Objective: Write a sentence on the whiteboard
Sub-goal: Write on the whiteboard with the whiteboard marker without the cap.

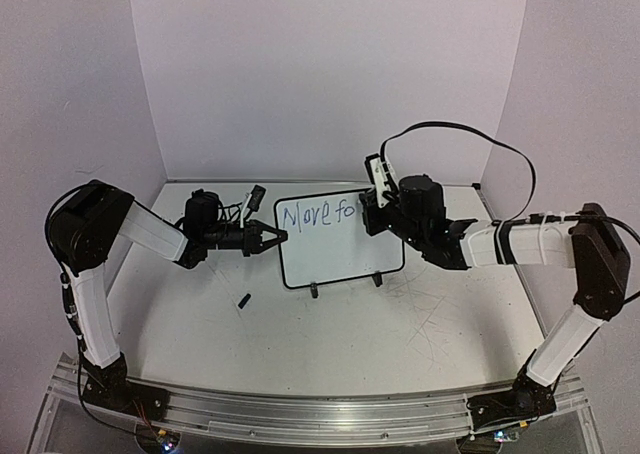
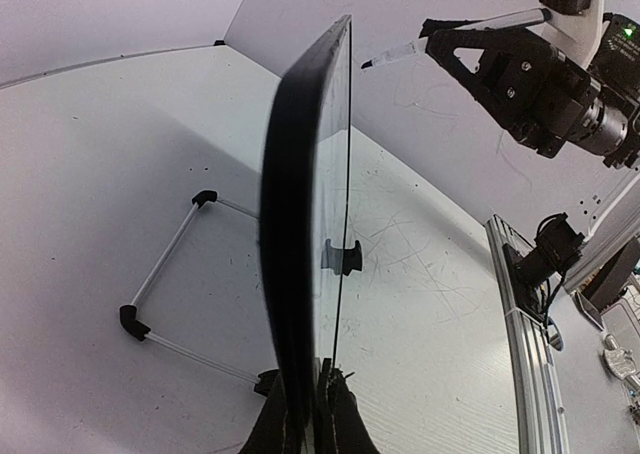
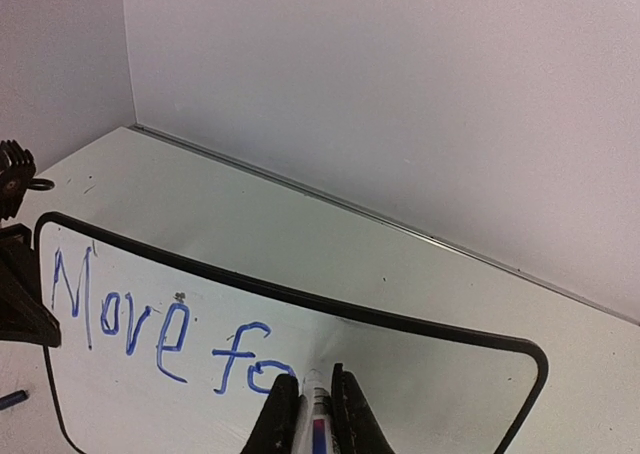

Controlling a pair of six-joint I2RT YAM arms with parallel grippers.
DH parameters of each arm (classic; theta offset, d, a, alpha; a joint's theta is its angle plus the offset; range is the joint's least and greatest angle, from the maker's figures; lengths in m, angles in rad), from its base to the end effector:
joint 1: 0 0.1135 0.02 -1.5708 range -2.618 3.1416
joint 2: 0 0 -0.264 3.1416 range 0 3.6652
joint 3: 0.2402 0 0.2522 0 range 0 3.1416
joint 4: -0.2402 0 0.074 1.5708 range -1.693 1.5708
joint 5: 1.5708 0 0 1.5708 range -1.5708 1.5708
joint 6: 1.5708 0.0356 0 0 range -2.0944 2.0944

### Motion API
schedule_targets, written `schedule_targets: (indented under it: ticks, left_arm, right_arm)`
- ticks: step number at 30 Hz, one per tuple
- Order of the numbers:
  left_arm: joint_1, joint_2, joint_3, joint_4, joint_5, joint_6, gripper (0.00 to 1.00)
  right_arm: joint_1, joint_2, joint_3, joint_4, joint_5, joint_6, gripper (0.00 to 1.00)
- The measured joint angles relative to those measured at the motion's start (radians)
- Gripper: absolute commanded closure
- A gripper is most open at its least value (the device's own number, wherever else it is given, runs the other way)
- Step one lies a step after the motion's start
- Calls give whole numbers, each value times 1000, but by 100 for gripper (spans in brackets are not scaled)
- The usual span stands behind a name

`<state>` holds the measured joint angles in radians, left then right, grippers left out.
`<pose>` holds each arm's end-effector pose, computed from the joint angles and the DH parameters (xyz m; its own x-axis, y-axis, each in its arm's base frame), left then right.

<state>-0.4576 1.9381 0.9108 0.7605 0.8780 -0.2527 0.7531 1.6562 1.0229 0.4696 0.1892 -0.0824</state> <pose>0.3343 -0.1952 0.1558 -0.4660 0.0515 -0.8833 0.8588 0.2664 -0.4376 0.2840 0.2570 0.2622 -0.0744 -0.1805 -0.9808 -0.5443 0.8314 -0.1118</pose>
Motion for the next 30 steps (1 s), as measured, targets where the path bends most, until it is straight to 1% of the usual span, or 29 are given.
schedule_targets:
  ticks: [12, 30]
  left_arm:
    - [0, 0, 0, 0, 0, 0, 100]
    - [0, 0, 0, 0, 0, 0, 100]
  right_arm:
    - [0, 42, 21, 1, -2, -8, 100]
    - [0, 44, 22, 0, 16, -11, 100]
